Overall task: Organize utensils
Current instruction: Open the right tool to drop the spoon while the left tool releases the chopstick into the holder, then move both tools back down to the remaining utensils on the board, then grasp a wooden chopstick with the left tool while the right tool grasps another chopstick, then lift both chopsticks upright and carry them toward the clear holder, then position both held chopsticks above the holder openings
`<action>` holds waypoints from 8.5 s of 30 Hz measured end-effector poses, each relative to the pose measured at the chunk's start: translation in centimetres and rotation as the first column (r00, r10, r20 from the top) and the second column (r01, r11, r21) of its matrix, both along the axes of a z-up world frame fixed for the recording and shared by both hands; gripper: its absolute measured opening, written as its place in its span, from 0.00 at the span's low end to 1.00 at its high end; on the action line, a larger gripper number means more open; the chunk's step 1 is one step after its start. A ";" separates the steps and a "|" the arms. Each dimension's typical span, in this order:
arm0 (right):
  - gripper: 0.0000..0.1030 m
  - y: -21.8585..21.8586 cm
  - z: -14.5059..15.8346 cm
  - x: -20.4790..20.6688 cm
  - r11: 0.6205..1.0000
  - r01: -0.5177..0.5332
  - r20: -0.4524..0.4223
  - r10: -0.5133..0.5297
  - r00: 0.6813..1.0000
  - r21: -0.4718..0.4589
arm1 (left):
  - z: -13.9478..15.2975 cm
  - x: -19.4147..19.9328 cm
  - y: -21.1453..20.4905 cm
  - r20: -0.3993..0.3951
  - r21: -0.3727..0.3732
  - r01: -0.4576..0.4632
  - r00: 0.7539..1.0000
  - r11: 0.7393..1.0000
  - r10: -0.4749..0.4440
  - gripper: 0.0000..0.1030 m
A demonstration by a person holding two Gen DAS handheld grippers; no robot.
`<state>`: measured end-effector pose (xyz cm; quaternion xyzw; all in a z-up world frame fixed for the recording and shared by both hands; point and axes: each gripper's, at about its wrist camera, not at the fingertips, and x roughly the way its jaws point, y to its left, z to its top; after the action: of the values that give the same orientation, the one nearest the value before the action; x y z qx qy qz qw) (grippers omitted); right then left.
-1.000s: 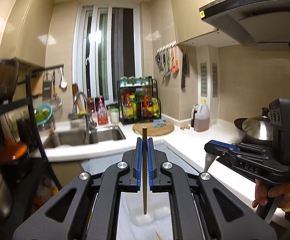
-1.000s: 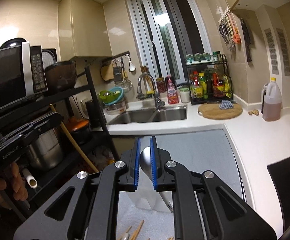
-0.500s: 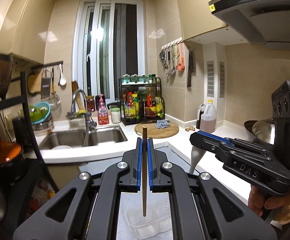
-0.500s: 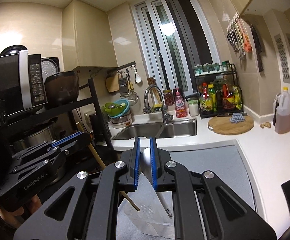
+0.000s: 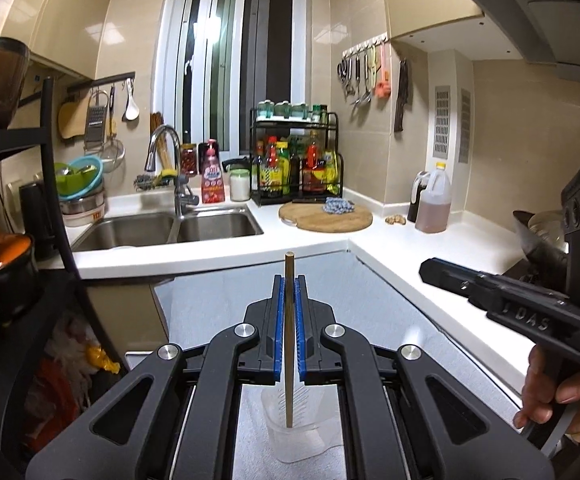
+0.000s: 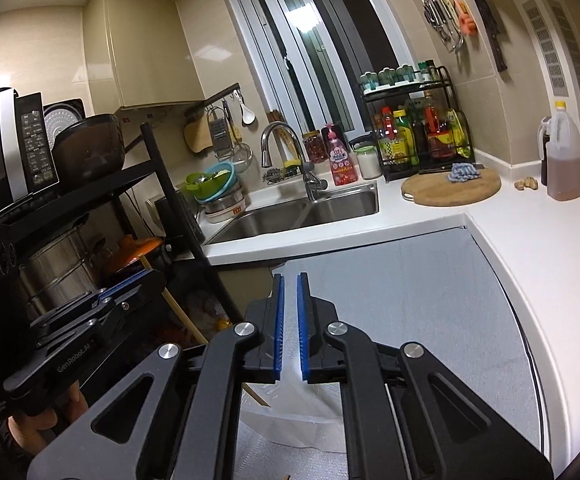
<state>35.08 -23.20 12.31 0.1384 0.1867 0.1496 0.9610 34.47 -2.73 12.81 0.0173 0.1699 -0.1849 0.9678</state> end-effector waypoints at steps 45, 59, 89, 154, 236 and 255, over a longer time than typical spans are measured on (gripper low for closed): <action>0.73 2.3 -12.8 -28.6 0.952 0.168 -0.107 -0.201 0.974 -0.256 | -14.2 -24.8 5.2 -0.206 0.069 -0.269 0.938 0.961 0.277 0.86; 0.73 2.5 -17.6 -30.3 0.935 0.162 -0.163 -0.221 0.961 -0.314 | -18.4 -27.6 4.5 -0.226 0.078 -0.291 0.926 0.953 0.301 0.86; 0.73 3.2 -21.3 -27.0 0.908 0.164 -0.291 -0.288 0.912 -0.386 | -20.5 -27.3 5.1 -0.265 0.078 -0.298 0.914 0.951 0.308 0.86; 0.05 2.1 -23.2 -30.4 0.955 0.064 -0.105 -0.098 0.990 -0.290 | -23.0 -27.5 2.3 -0.175 0.091 -0.154 0.970 0.984 0.168 0.06; 0.05 1.9 -3.0 -20.3 0.935 0.151 0.067 -0.137 0.988 -0.320 | -2.7 -18.1 5.1 -0.032 0.030 -0.073 0.997 0.997 0.074 0.06; 0.05 2.6 8.2 -13.8 0.950 0.141 0.207 -0.084 0.975 -0.280 | 7.8 -12.7 1.3 0.135 0.036 0.019 0.991 0.999 -0.024 0.06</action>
<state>21.25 -20.65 20.53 -0.0100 0.1046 0.0779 0.9914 21.78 -1.41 20.65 0.0484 0.1068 -0.1907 0.9746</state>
